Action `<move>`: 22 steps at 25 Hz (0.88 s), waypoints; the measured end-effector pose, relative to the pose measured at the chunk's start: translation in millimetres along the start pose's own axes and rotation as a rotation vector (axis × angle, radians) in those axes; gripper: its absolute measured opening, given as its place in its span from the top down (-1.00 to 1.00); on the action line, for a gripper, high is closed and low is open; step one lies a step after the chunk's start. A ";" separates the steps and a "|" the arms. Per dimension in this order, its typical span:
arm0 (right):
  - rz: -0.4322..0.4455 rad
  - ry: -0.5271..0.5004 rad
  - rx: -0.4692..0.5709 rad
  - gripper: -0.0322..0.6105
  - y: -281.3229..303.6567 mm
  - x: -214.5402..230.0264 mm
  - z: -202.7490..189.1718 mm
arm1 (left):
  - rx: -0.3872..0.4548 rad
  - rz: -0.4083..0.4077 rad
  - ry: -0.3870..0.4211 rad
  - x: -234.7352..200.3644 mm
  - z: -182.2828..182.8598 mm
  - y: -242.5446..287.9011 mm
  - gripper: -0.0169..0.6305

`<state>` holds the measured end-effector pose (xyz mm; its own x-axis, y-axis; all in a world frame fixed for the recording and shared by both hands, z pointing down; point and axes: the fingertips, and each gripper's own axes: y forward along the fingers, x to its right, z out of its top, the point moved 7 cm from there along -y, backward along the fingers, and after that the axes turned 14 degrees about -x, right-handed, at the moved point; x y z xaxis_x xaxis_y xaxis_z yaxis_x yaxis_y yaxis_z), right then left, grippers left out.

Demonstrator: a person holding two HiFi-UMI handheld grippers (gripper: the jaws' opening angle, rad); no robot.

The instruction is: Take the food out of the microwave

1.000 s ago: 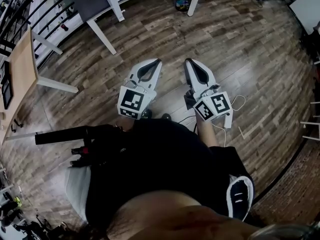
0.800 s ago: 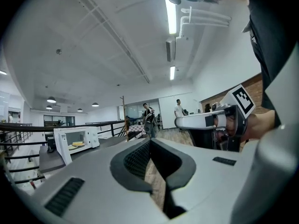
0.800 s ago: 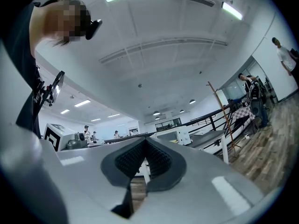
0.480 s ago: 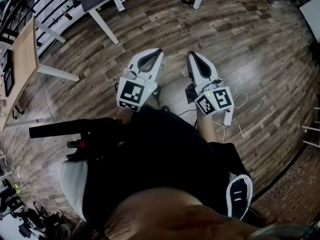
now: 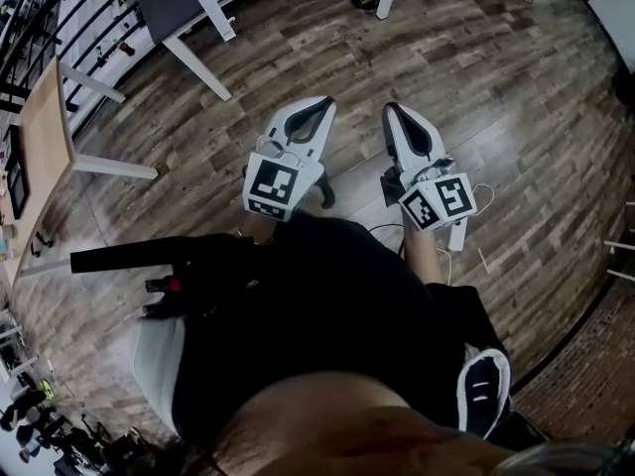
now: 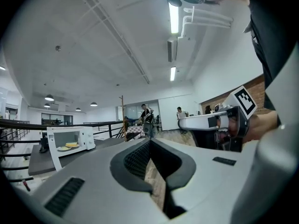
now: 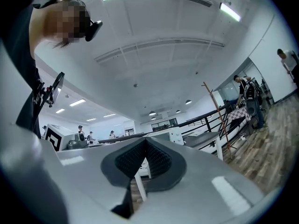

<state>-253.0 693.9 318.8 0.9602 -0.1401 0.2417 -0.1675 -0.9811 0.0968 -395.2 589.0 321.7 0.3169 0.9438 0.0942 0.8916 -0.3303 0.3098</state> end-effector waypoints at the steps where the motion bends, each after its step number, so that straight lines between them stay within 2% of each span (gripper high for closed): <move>1: 0.000 -0.002 0.002 0.90 5.0 5.0 2.6 | 0.002 0.002 0.001 -4.3 1.9 5.0 0.93; 9: 0.032 -0.020 -0.008 0.90 63.6 29.5 15.3 | 0.002 0.034 0.000 -54.2 5.5 37.7 0.93; 18: 0.007 -0.021 -0.029 0.90 121.9 63.9 36.4 | 0.010 -0.001 -0.018 -106.9 18.5 88.4 0.93; 22: 0.020 -0.035 -0.042 0.90 151.9 74.3 51.6 | 0.018 -0.010 -0.055 -134.1 26.3 109.0 0.93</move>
<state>-195.6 527.6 301.7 0.9636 -0.1648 0.2106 -0.1953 -0.9717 0.1333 -332.0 426.1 318.0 0.3247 0.9450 0.0393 0.9002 -0.3215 0.2938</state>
